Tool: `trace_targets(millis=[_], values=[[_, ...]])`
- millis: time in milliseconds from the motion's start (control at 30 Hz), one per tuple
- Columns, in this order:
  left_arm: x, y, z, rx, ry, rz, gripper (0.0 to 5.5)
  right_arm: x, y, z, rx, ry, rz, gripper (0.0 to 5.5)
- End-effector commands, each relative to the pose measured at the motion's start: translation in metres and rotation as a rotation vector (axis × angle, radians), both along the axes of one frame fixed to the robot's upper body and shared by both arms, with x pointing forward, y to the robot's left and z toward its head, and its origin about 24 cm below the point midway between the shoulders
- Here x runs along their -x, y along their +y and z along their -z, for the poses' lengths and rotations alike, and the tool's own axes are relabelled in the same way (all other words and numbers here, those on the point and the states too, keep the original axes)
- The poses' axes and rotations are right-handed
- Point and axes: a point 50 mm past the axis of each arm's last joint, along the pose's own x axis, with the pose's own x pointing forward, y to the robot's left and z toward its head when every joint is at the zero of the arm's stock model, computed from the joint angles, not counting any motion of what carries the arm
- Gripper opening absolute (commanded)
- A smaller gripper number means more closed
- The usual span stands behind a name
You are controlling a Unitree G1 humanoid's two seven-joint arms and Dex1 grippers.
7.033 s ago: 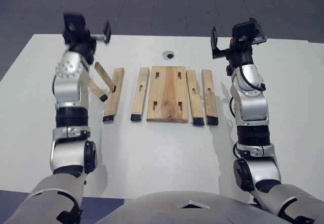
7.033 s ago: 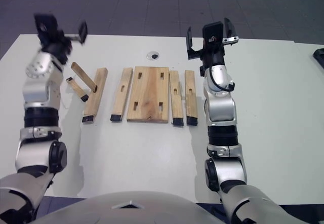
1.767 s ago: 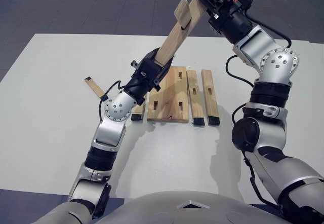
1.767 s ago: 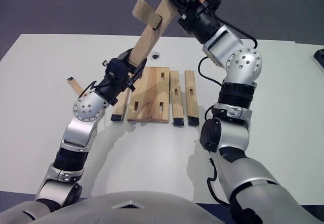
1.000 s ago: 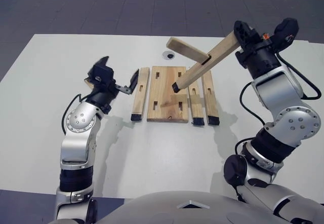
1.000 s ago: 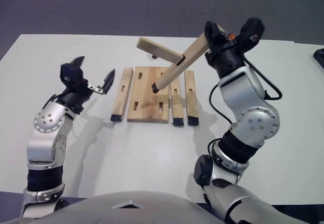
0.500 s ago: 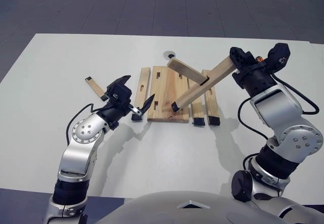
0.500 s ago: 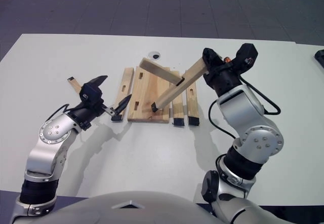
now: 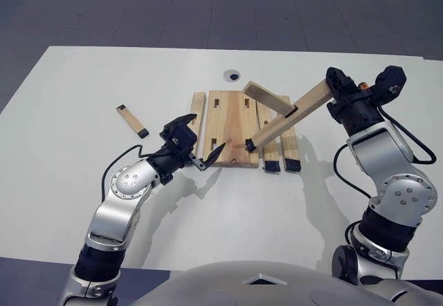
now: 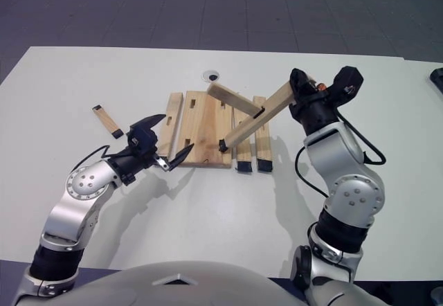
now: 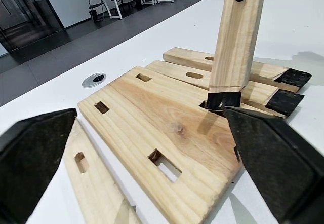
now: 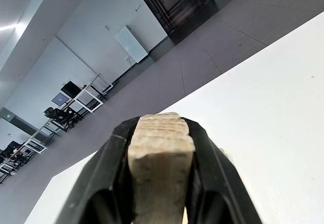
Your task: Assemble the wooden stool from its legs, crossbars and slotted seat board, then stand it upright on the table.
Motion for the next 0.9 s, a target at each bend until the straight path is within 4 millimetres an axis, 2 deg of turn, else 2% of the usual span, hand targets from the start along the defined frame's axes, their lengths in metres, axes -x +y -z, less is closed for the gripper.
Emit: trace_targets(millis=[33, 167, 400, 667, 900], values=[[-0.001, -0.003, 0.009, -0.079, 0.017, 0.057, 5.4, -0.001, 0.005, 0.026, 0.137, 0.07, 0.031, 1.04], [-0.002, -0.006, 0.016, -0.198, 0.018, 0.154, 5.4, -0.002, 0.016, 0.027, 0.141, 0.033, 0.012, 1.04], [-0.012, -0.022, 0.031, -0.39, -0.052, 0.295, 5.4, -0.006, 0.021, 0.019, 0.146, -0.017, 0.003, 1.04], [-0.031, -0.026, 0.039, -0.46, -0.12, 0.228, 5.4, -0.009, 0.03, 0.011, 0.153, -0.081, -0.032, 1.04], [-0.042, -0.032, 0.042, -0.465, -0.126, 0.211, 5.4, -0.013, 0.036, -0.005, 0.161, -0.192, -0.05, 1.04]])
